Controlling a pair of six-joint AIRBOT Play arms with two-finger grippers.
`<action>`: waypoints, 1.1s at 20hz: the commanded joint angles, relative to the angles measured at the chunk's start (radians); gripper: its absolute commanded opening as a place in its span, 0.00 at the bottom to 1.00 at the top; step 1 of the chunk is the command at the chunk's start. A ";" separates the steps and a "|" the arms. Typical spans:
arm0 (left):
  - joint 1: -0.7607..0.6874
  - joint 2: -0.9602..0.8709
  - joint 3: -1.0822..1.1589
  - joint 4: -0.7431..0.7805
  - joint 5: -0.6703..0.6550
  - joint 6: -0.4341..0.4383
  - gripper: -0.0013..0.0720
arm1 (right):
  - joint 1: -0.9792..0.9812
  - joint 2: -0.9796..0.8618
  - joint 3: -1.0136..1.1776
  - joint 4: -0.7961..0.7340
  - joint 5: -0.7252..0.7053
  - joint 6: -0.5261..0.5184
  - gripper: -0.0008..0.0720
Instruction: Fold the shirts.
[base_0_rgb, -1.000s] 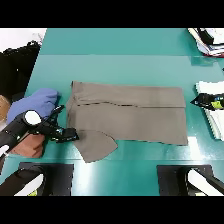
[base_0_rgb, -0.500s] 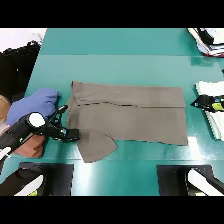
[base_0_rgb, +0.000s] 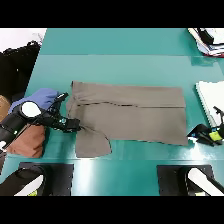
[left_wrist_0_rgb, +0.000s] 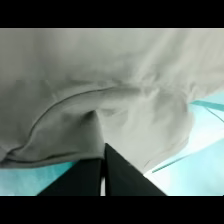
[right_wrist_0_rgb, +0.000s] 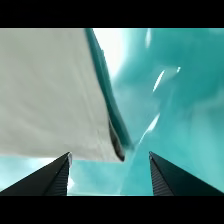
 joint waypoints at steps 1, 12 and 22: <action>0.000 0.001 0.011 -0.002 0.013 0.004 0.05 | -0.026 -0.042 -0.098 0.061 -0.052 0.000 0.72; 0.000 0.086 0.017 0.029 -0.063 0.001 0.05 | 0.090 0.082 -0.082 0.055 -0.032 -0.034 0.03; 0.000 0.307 0.117 0.105 -0.247 -0.095 0.05 | 0.189 0.272 0.211 -0.082 0.155 0.012 0.03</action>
